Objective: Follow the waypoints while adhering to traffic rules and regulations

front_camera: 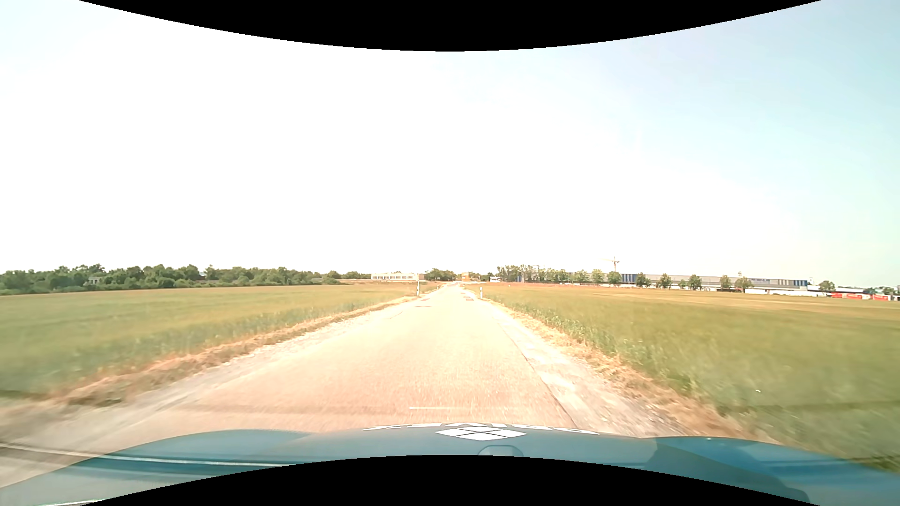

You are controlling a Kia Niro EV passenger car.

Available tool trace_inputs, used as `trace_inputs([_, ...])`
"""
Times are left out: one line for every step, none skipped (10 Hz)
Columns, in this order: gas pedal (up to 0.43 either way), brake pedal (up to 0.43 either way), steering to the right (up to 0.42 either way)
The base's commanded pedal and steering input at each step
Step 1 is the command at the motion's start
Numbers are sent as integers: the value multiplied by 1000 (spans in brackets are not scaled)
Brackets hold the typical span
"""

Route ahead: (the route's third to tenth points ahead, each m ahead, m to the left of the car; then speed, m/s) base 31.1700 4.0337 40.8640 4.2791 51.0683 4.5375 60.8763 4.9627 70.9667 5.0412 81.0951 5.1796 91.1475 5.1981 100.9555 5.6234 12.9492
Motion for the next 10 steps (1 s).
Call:
trace_inputs([130,0,-14])
trace_inputs([118,0,-12])
trace_inputs([118,0,-10])
trace_inputs([87,0,-8])
trace_inputs([79,0,-5])
trace_inputs([79,0,-2])
trace_inputs([79,0,-1])
trace_inputs([79,0,0])
trace_inputs([79,0,0])
trace_inputs([79,0,-1])
